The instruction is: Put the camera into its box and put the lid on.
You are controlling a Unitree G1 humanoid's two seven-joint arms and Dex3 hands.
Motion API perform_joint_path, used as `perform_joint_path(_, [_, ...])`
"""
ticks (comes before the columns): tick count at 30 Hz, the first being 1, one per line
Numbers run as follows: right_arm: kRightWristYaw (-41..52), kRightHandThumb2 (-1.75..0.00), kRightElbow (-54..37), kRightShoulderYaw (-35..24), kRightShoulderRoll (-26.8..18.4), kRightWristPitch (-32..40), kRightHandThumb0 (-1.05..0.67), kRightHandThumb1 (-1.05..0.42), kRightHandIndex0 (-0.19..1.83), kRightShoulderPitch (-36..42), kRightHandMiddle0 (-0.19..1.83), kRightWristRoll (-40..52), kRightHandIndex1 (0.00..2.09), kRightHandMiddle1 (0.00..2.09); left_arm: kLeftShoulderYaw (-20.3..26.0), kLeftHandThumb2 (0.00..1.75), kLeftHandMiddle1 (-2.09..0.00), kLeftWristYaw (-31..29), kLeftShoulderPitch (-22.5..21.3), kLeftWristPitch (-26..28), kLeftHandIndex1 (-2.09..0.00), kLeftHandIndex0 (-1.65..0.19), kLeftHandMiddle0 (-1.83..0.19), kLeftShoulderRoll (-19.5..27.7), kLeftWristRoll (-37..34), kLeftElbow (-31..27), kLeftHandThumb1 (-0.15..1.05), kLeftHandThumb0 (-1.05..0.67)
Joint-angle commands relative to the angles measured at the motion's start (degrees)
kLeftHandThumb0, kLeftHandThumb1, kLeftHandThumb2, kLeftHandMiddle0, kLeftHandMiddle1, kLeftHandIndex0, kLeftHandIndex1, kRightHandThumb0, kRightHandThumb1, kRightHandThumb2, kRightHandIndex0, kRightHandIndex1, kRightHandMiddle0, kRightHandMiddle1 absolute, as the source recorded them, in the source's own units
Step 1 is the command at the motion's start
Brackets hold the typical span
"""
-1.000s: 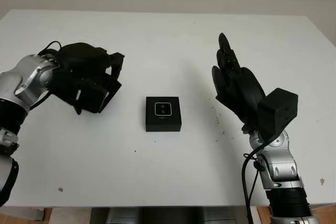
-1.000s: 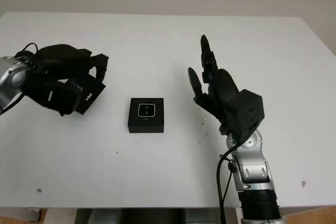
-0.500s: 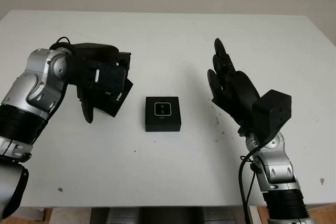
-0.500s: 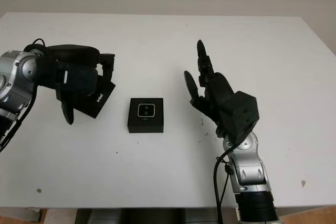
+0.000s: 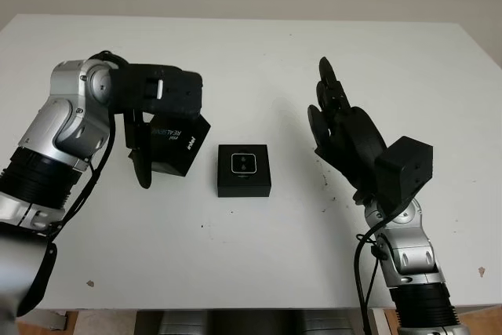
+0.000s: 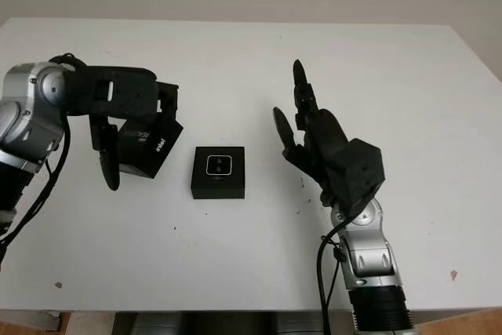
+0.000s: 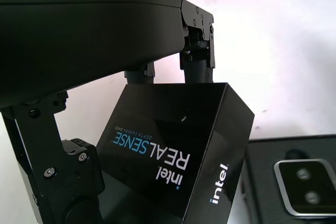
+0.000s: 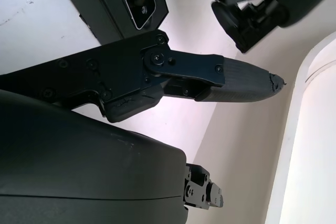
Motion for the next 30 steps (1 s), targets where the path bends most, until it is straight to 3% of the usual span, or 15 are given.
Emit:
perform_joint_path(1, [-0.26, -0.58, 0.25, 0.22, 0.33, -0.85, -0.84, -1.05, -0.19, -0.92, -0.19, -0.29, 0.0, 0.04, -0.27, 0.23, -1.76, 0.89, -1.56, 0.16, -2.07, -0.42, -0.38, -1.32, -0.03, -0.39, 1.05, -0.27])
perform_joint_path(4, [-0.46, -0.58, 0.45, 0.37, 0.4, -0.77, -0.84, -1.05, -0.19, -1.14, -0.19, -0.69, 0.0, 0.04, -0.43, 0.24, -1.65, 1.64, -2.35, 2.21, -2.06, -0.4, -0.34, -3.04, 0.44, -0.29, 1.05, -0.28])
perform_joint_path(9, [-0.71, -0.58, 0.45, 0.51, 0.5, -0.57, -0.82, -1.05, -0.19, -1.27, -0.18, -0.81, 0.01, 0.05, -1.09, 0.21, -1.8, 2.76, -4.03, 6.9, -2.01, -0.23, -0.34, -6.22, 1.85, -0.02, 1.05, -0.28])
perform_joint_path(13, [-0.89, -0.59, 1.15, 0.52, 0.66, -1.12, -0.79, -1.05, -0.19, -1.51, -0.18, -0.74, 0.01, 0.05, -2.56, 0.2, -1.79, 3.54, -5.03, 6.8, -2.01, -0.38, -0.32, -7.45, 2.7, 0.96, 1.05, -0.29])
perform_joint_path(18, [-0.97, -0.59, 1.52, 0.66, 0.87, -0.9, -0.82, -1.05, -0.19, -1.83, -0.19, -0.56, 0.0, 0.04, -3.49, 0.19, -1.95, 4.27, -5.36, 7.13, -2.03, -0.42, -0.32, -9.03, 3.32, 1.89, 1.05, -0.29])
perform_joint_path(23, [-1.05, -0.57, 1.51, 0.75, 1.53, -0.19, -0.81, -1.05, -0.19, -1.95, -0.19, -0.07, 0.0, 0.02, -4.56, 0.23, -1.63, 6.42, -5.42, 3.05, -1.97, -0.36, -0.27, -10.52, 2.98, 4.61, 1.05, -0.3])
perform_joint_path(27, [-1.49, -0.57, 1.72, 1.11, 1.71, -0.75, -0.81, -1.05, -0.19, -1.92, -0.19, -0.91, 0.0, 0.03, -4.37, 0.22, -1.76, 6.09, -6.11, 4.28, -2.06, -0.44, -0.31, -12.13, 2.44, 6.14, 1.05, -0.28])
perform_joint_path(28, [-1.51, -0.58, 1.92, 1.16, 1.71, -1.19, -0.8, -1.05, -0.19, -1.89, -0.19, -0.97, 0.0, 0.03, -4.3, 0.23, -1.95, 5.7, -6.31, 4.99, -2.08, -0.56, -0.4, -12.48, 2.34, 6.3, 1.05, -0.26])
perform_joint_path(30, [-1.73, -0.58, 2.19, 1.2, 1.88, -1.52, -0.79, -1.05, -0.19, -1.93, -0.19, -0.94, 0.0, 0.04, -4.82, 0.23, -2.05, 4.2, -7.1, 7.59, -2.09, -0.62, -0.44, -13.36, 2.83, 6.28, 1.05, -0.26])
